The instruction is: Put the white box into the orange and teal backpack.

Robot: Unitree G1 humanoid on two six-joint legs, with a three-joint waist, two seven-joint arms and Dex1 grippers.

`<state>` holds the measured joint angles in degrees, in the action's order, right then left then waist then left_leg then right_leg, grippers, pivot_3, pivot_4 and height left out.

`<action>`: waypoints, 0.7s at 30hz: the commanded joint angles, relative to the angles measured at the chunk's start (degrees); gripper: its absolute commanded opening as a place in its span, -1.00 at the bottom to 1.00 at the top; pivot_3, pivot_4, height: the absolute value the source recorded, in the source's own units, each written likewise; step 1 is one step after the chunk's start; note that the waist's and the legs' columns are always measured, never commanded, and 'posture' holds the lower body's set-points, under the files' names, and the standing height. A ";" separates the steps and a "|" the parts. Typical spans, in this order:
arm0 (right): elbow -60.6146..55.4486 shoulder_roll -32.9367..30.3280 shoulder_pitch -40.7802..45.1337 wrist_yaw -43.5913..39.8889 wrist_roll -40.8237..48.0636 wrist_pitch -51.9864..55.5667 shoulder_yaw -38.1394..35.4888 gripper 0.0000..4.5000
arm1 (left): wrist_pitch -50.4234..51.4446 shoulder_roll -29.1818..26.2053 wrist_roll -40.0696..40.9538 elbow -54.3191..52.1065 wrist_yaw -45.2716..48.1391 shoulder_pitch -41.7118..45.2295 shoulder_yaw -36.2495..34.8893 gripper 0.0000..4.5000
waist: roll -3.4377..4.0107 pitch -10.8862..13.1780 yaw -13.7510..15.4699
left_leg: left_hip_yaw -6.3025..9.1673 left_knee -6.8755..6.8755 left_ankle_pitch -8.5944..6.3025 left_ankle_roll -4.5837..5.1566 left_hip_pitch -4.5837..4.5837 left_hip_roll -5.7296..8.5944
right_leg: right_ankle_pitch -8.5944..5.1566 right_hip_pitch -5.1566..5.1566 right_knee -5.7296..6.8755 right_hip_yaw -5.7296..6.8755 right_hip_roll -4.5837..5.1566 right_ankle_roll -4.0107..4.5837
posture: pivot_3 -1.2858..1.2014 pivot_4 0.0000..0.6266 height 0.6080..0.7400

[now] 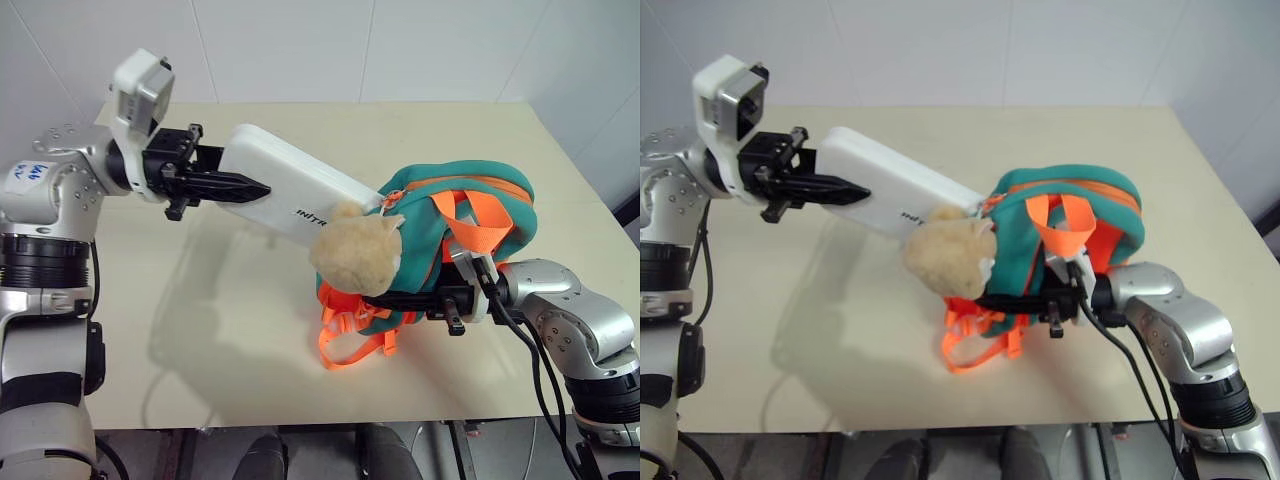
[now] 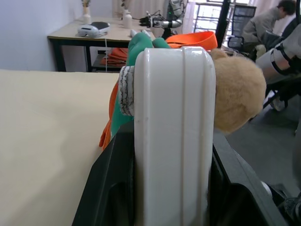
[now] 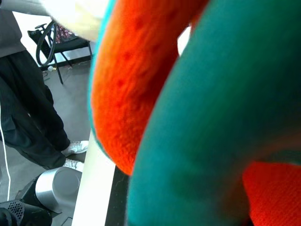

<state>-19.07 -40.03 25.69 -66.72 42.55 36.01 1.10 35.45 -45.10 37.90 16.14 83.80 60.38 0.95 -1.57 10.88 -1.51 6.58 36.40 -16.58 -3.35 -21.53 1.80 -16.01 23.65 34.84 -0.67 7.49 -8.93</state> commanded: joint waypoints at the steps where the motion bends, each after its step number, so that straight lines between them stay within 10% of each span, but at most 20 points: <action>1: -0.54 0.89 1.61 0.58 -0.47 -1.21 -0.08 -0.72 | 1.22 3.27 -0.32 -6.81 -4.21 -0.79 0.36 -0.41 | 0.00 0.00 0.02 | 0.00 0.02 0.00 0.00 0.00 0.00 | 0.00 0.00 0.01 0.00 0.00 0.00 | 0.03 -0.52 1.00; 21: 0.48 2.79 2.17 1.11 -2.48 -1.62 0.67 -0.72 | 3.32 25.19 -8.69 -10.52 -27.45 -8.49 6.14 -0.41 | 0.00 0.00 0.16 | 0.03 0.31 0.00 0.01 0.03 0.07 | 0.04 -0.14 0.09 -0.07 0.01 -0.06 | 0.03 -0.52 1.00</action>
<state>-17.54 -37.47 27.01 -66.11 39.72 35.07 2.35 38.68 -21.04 28.85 5.77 57.23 51.68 7.08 -1.58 10.88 -1.35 6.61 36.71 -16.59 -3.34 -21.50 1.86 -15.97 23.52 34.94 -0.74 7.50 -8.99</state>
